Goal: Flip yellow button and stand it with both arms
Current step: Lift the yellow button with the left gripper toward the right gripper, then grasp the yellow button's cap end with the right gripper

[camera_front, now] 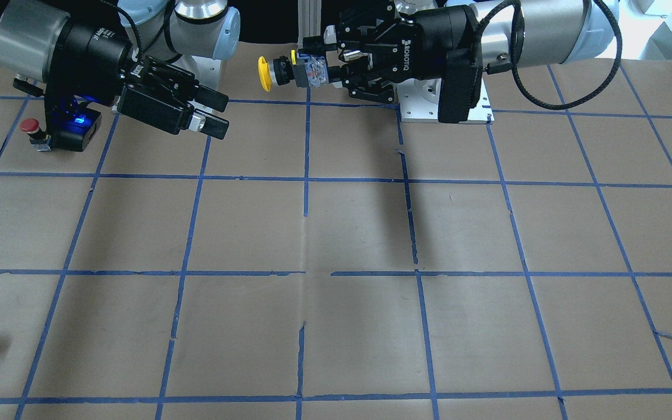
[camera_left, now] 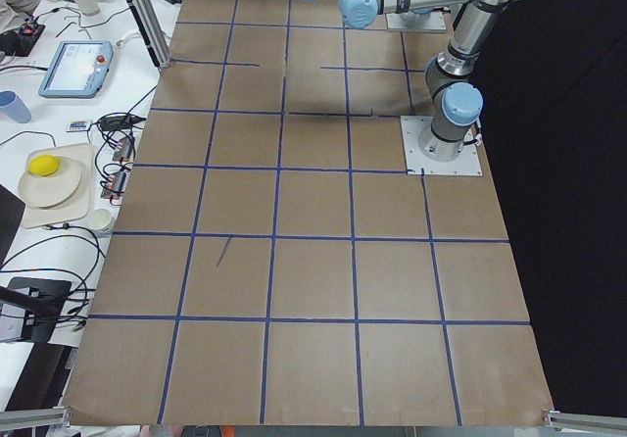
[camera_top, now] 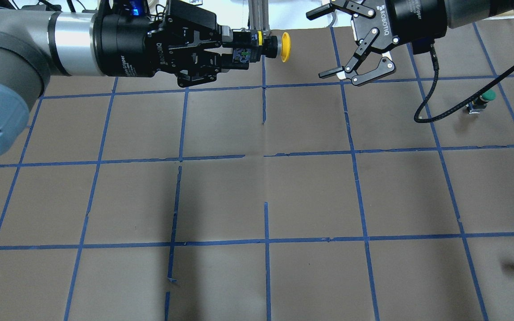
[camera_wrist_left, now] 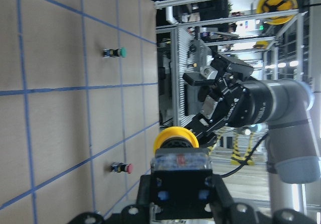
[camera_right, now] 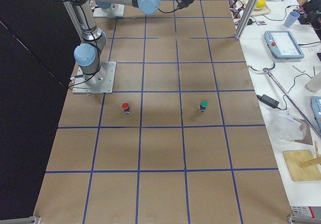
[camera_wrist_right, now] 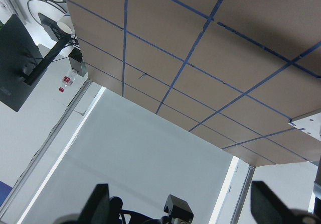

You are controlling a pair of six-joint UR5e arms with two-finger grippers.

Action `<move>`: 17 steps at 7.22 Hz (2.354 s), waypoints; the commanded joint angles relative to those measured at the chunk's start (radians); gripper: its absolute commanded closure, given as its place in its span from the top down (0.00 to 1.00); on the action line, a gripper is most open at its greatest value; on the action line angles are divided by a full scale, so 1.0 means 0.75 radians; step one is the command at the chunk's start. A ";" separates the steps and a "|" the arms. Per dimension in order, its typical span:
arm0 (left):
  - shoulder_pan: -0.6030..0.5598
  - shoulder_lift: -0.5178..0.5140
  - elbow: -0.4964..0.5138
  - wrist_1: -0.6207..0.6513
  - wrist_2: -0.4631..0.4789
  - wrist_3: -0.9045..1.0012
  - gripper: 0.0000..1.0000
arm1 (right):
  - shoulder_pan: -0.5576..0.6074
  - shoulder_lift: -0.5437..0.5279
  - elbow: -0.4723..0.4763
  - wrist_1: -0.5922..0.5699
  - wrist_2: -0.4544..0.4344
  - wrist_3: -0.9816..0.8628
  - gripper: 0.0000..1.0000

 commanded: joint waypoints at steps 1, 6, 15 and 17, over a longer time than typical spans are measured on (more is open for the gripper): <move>-0.012 -0.010 -0.018 0.045 -0.070 -0.002 0.29 | 0.006 -0.009 0.001 0.004 0.103 0.008 1.00; -0.010 0.008 -0.092 0.147 -0.138 0.000 0.29 | 0.010 -0.109 0.009 0.020 0.165 0.094 1.00; -0.010 -0.002 -0.108 0.200 -0.138 0.000 0.29 | 0.049 -0.142 0.079 0.041 0.210 0.162 0.71; -0.010 0.004 -0.125 0.215 -0.140 0.000 0.29 | 0.049 -0.140 0.079 0.039 0.210 0.158 0.41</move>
